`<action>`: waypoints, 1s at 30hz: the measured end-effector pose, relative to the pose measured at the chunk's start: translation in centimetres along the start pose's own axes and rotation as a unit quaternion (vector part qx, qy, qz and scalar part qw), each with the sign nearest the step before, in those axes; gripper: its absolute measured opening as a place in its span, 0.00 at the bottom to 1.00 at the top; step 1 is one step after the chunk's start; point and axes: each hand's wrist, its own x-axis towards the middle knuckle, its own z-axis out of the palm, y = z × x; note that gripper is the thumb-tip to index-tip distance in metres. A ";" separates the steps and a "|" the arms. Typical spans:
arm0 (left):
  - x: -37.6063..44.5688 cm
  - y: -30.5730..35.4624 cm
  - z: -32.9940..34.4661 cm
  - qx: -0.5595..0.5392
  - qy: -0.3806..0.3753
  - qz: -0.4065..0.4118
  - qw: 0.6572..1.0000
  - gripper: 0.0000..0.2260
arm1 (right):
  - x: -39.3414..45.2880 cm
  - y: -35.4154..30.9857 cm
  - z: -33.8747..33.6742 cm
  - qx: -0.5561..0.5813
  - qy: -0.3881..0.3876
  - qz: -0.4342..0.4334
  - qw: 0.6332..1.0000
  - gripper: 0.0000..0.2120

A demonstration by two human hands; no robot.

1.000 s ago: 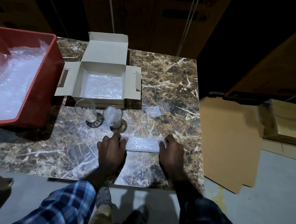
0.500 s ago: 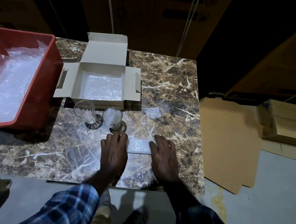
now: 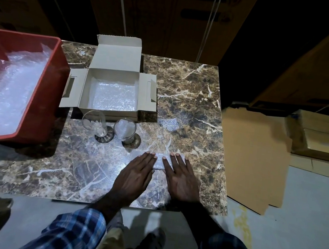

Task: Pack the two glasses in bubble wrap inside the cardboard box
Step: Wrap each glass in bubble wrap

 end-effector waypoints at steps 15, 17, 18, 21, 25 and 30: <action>0.4 -2.4 -3.2 -0.093 0.090 -0.067 0.989 0.06 | -0.7 2.7 -2.2 0.060 0.094 0.056 0.992 0.12; 0.7 -1.9 -3.3 -0.140 0.094 -0.130 0.977 0.07 | -0.1 2.6 -2.6 0.065 0.073 0.074 0.992 0.10; 0.9 -1.8 -3.3 -0.161 0.094 -0.156 0.970 0.08 | 0.3 2.5 -3.1 0.063 0.061 0.081 0.993 0.09; 1.3 -1.6 -3.3 -0.190 0.077 -0.196 0.959 0.08 | 1.4 2.7 -4.3 0.051 0.035 0.090 0.994 0.02; 1.5 -2.1 -3.5 -0.170 0.041 -0.176 0.969 0.11 | 2.0 3.1 -4.6 0.037 -0.040 0.059 0.997 0.20; 2.0 -1.4 -4.2 -0.151 0.024 -0.254 0.955 0.12 | 3.7 2.5 -4.8 0.098 -0.074 0.162 0.979 0.16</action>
